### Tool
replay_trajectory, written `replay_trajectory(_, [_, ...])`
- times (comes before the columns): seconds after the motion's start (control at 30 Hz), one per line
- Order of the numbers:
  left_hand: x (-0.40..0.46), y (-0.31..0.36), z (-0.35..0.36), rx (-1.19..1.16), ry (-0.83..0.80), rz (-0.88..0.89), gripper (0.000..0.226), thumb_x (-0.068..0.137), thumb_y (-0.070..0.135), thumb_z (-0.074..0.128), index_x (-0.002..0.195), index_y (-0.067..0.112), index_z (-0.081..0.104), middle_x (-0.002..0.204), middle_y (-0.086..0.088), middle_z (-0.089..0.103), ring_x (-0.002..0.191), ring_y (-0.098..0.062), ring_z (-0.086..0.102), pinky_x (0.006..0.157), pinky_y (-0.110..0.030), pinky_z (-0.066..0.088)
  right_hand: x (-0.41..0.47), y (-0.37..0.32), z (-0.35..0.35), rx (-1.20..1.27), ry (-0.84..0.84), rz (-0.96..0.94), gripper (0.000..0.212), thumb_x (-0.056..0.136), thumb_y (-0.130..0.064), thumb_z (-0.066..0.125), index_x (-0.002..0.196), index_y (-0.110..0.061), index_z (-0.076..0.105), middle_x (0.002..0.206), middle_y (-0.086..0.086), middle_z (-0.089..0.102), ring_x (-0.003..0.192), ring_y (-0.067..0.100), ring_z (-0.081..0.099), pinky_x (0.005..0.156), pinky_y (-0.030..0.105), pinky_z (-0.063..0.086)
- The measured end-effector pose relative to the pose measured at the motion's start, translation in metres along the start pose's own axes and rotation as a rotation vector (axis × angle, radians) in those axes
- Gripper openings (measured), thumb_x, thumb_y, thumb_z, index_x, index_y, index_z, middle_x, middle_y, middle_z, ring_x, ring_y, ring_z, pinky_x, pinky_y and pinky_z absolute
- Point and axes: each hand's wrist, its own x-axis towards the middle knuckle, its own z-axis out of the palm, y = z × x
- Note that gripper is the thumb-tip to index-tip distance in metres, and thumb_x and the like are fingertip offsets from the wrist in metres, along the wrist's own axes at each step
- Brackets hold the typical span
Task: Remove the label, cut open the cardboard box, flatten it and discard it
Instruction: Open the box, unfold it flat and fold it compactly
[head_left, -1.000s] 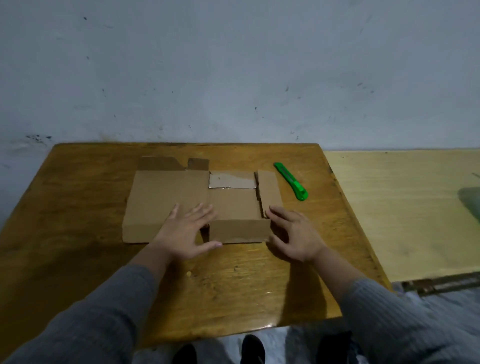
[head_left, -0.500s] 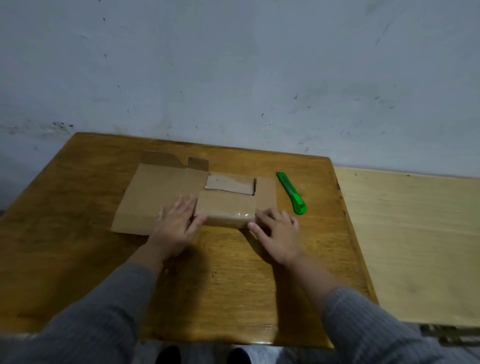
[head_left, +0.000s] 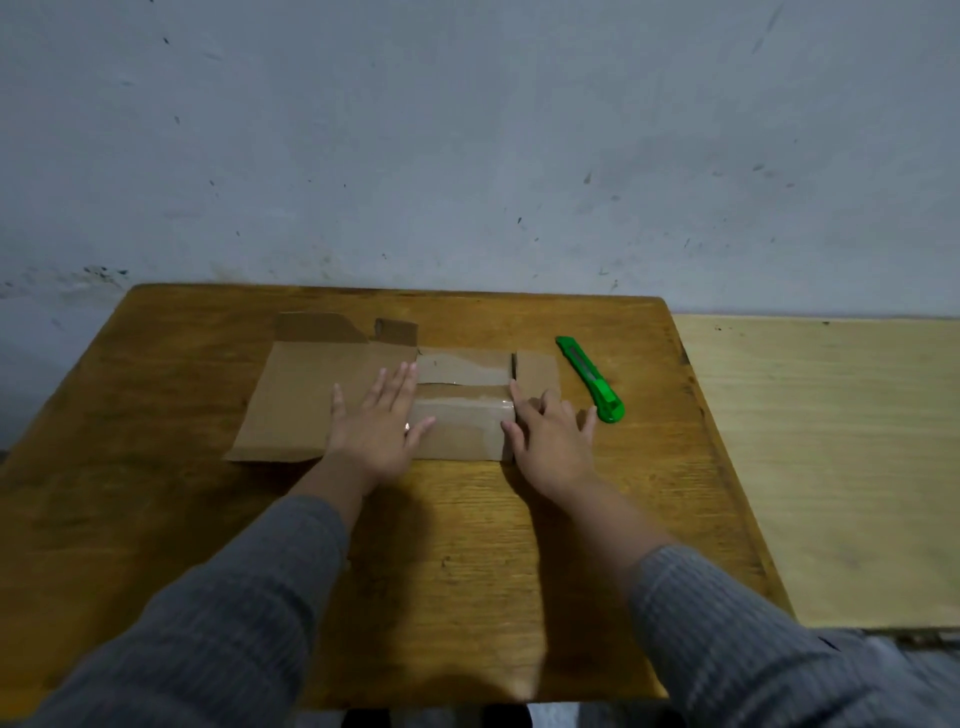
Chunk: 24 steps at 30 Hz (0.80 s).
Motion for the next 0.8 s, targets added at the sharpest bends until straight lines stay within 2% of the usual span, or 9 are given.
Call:
replay_trajectory(0.13, [0.000, -0.004, -0.002, -0.063, -0.030, 0.027, 0.069, 0.094, 0.061, 0.006, 0.149, 0.029, -0.020, 0.158, 0.008, -0.020, 0.147, -0.014, -0.014, 0.115, -0.061, -0.003, 0.002, -0.002, 0.000, 0.003, 0.008, 0.018, 0.053, 0.097, -0.046, 0.033, 0.148, -0.034, 0.025, 0.124, 0.002, 0.044, 0.126, 0.024, 0.034, 0.116, 0.059, 0.002])
replay_trajectory(0.23, [-0.003, 0.000, -0.001, -0.152, -0.020, -0.048, 0.072, 0.095, 0.062, 0.009, 0.152, 0.022, -0.011, 0.161, 0.001, -0.009, 0.148, -0.016, -0.006, 0.117, -0.058, 0.002, 0.003, -0.005, 0.000, 0.012, 0.036, 0.066, 0.053, 0.096, -0.050, 0.033, 0.146, -0.030, 0.031, 0.127, 0.002, 0.047, 0.127, 0.024, 0.035, 0.118, 0.052, 0.006])
replay_trajectory(0.33, [-0.006, 0.002, -0.002, -0.182, -0.038, -0.086, 0.075, 0.095, 0.062, 0.008, 0.154, 0.017, -0.001, 0.162, -0.004, -0.002, 0.149, -0.018, -0.001, 0.118, -0.056, 0.008, 0.001, -0.012, -0.002, 0.091, 0.054, 0.143, 0.050, 0.098, -0.049, 0.025, 0.136, -0.025, 0.048, 0.125, 0.005, 0.050, 0.127, 0.027, 0.038, 0.116, 0.055, 0.012])
replay_trajectory(0.47, [-0.008, 0.000, -0.003, -0.202, -0.018, -0.048, 0.070, 0.096, 0.061, 0.011, 0.152, 0.025, -0.011, 0.162, -0.002, -0.002, 0.149, -0.018, 0.000, 0.117, -0.058, 0.009, 0.002, -0.023, -0.007, 0.110, 0.038, 0.231, 0.045, 0.099, -0.047, 0.028, 0.126, -0.028, 0.058, 0.126, 0.006, 0.051, 0.128, 0.028, 0.037, 0.112, 0.063, 0.012])
replay_trajectory(0.57, [-0.010, 0.000, -0.003, -0.251, 0.007, -0.052, 0.070, 0.097, 0.060, 0.017, 0.149, 0.032, -0.019, 0.162, 0.000, 0.001, 0.149, -0.019, 0.002, 0.117, -0.057, 0.008, 0.006, -0.024, -0.011, 0.234, -0.010, 0.344, 0.038, 0.096, -0.049, 0.037, 0.118, -0.033, 0.063, 0.129, 0.007, 0.049, 0.133, 0.029, 0.031, 0.106, 0.072, 0.007])
replay_trajectory(0.67, [-0.009, 0.002, -0.002, -0.270, 0.032, -0.049, 0.072, 0.097, 0.059, 0.021, 0.144, 0.036, -0.029, 0.162, 0.001, 0.000, 0.149, -0.021, 0.003, 0.116, -0.058, 0.008, 0.009, -0.024, -0.014, 0.242, 0.008, 0.388, 0.037, 0.093, -0.052, 0.043, 0.122, -0.037, 0.060, 0.129, 0.006, 0.051, 0.135, 0.028, 0.033, 0.104, 0.074, 0.001])
replay_trajectory(0.8, [-0.003, 0.004, -0.005, -0.120, 0.041, 0.019, 0.066, 0.099, 0.053, 0.017, 0.142, 0.036, -0.029, 0.156, 0.003, -0.025, 0.148, -0.023, -0.009, 0.114, -0.064, 0.005, 0.011, -0.032, -0.012, 0.152, 0.074, 0.413, 0.034, 0.093, -0.049, 0.045, 0.123, -0.040, 0.058, 0.125, 0.004, 0.055, 0.132, 0.025, 0.038, 0.110, 0.070, 0.000])
